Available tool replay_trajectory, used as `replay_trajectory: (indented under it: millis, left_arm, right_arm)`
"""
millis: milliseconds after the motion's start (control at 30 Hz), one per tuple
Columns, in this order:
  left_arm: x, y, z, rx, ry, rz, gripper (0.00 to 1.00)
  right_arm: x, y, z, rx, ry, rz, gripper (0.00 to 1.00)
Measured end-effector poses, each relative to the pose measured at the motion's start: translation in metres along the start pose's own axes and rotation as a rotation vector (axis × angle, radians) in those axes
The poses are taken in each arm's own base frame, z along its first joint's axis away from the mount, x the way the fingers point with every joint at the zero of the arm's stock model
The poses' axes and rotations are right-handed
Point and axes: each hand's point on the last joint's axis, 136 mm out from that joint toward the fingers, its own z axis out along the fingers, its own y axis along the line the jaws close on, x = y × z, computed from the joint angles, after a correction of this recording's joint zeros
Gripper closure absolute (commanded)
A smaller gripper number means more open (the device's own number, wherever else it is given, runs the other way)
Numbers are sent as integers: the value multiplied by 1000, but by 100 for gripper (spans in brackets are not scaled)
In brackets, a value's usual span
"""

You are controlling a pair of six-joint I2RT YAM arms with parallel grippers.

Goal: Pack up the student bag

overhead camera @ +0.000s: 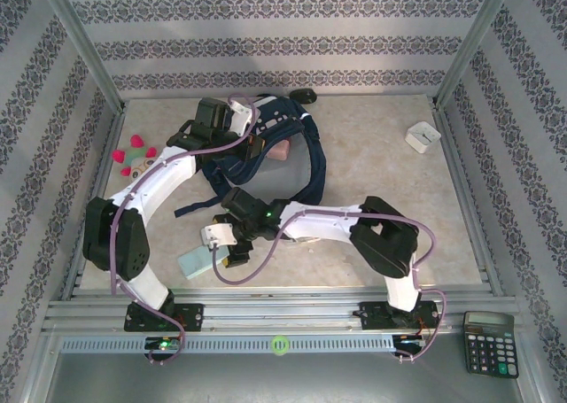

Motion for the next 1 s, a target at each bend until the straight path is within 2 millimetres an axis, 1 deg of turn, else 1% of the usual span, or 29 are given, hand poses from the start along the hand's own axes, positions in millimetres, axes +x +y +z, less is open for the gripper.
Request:
replay_trajectory:
  millis: [167, 233, 367, 567, 667, 767, 900, 1000]
  left_arm:
    - [2, 0, 4, 14, 8, -7, 97]
    - [3, -1, 5, 22, 13, -14, 97]
    - [4, -1, 7, 31, 18, -27, 97]
    - [7, -2, 10, 43, 26, -43, 97]
    - [6, -2, 10, 46, 25, -48, 97]
    - [5, -2, 11, 48, 23, -52, 97]
    - [6, -2, 12, 50, 26, -58, 97]
    - [6, -2, 12, 49, 26, -58, 97]
  right_arm:
    - [2, 3, 13, -62, 19, -25, 12]
    - [3, 3, 19, -83, 25, -22, 10]
    - [5, 5, 29, -126, 35, -7, 10]
    - [16, 3, 46, -151, 66, 21, 10]
    - [23, 1, 54, -161, 85, 35, 12]
    - [27, 3, 59, -178, 96, 46, 17]
    - [29, 4, 57, -187, 110, 52, 31]
    - [30, 6, 55, -186, 118, 50, 37]
